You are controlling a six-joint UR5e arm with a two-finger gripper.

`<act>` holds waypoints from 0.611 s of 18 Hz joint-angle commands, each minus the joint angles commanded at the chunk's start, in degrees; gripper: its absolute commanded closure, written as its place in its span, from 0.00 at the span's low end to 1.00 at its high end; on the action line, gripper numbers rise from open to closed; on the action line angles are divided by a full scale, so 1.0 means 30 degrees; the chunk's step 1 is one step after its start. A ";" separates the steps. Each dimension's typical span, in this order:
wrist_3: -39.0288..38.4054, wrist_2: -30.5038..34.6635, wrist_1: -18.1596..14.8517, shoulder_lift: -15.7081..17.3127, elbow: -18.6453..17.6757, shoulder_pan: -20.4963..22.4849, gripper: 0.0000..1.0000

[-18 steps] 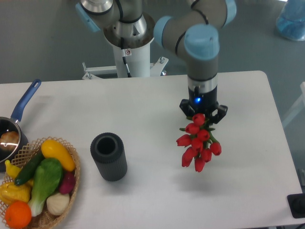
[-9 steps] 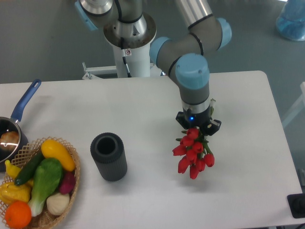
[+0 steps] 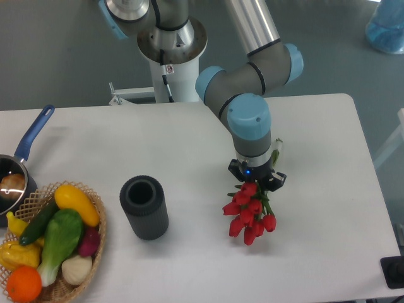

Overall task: Place the flowers on the table
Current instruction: 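Lower the held tulip bunch toward the table surface beside the vase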

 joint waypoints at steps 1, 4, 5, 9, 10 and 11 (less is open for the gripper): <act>0.0000 0.0000 0.0000 -0.0059 0.0000 0.0000 0.62; 0.0029 0.0000 0.0000 -0.0381 0.0000 -0.0029 0.62; 0.0087 -0.0029 0.0029 -0.0411 0.0000 -0.0029 0.62; 0.0147 -0.0059 0.0029 -0.0908 0.0380 -0.0029 0.62; 0.0146 -0.0059 0.0058 -0.0996 0.0439 -0.0029 0.62; 0.0175 -0.0059 0.0059 -0.0997 0.0468 -0.0029 0.62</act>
